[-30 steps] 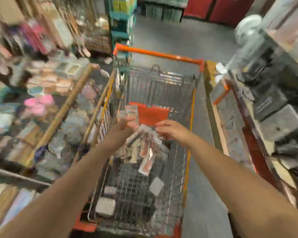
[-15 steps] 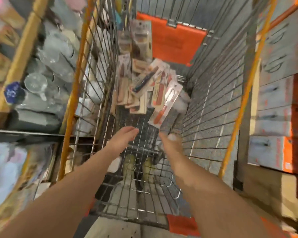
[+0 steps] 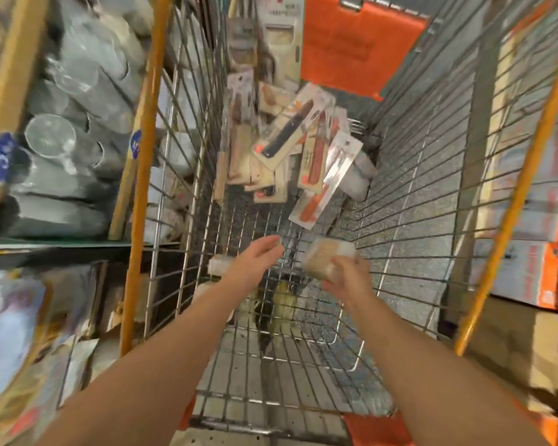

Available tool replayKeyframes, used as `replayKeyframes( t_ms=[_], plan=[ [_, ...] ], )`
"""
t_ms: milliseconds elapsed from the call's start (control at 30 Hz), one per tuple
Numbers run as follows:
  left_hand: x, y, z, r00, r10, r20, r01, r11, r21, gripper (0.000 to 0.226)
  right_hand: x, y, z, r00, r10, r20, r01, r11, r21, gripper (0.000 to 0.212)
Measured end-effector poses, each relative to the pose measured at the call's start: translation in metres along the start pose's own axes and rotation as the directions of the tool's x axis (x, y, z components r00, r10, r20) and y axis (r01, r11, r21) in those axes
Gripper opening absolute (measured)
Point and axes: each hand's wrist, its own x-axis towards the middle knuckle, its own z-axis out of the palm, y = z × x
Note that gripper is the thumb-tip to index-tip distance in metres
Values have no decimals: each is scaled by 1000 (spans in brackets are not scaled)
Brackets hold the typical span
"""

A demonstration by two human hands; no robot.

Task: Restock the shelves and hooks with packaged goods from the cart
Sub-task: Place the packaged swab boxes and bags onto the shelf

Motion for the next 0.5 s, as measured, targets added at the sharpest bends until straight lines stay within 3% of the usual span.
replayKeyframes(
  t_ms=[100,200,333,400,500],
  plan=[
    [-5,8,7,993,83,81,-78,995,-62,31,-30,-22,7,963,26,268,-34,999,27,49],
    [-7,21,6,993,117,9,-112,972,-207,27,-49,-40,23,910,51,412,-25,997,-69,41],
    [1,33,-4,999,18,-42,-28,970,-243,17,-48,-56,31,898,-7,439,91,981,-171,80],
    [3,36,0,1000,-11,-7,10,979,-202,25,-39,-61,34,898,-52,438,154,967,-201,88],
    [9,32,11,997,-83,12,84,982,-171,67,-27,-67,43,897,-33,442,138,968,-208,91]
  ],
)
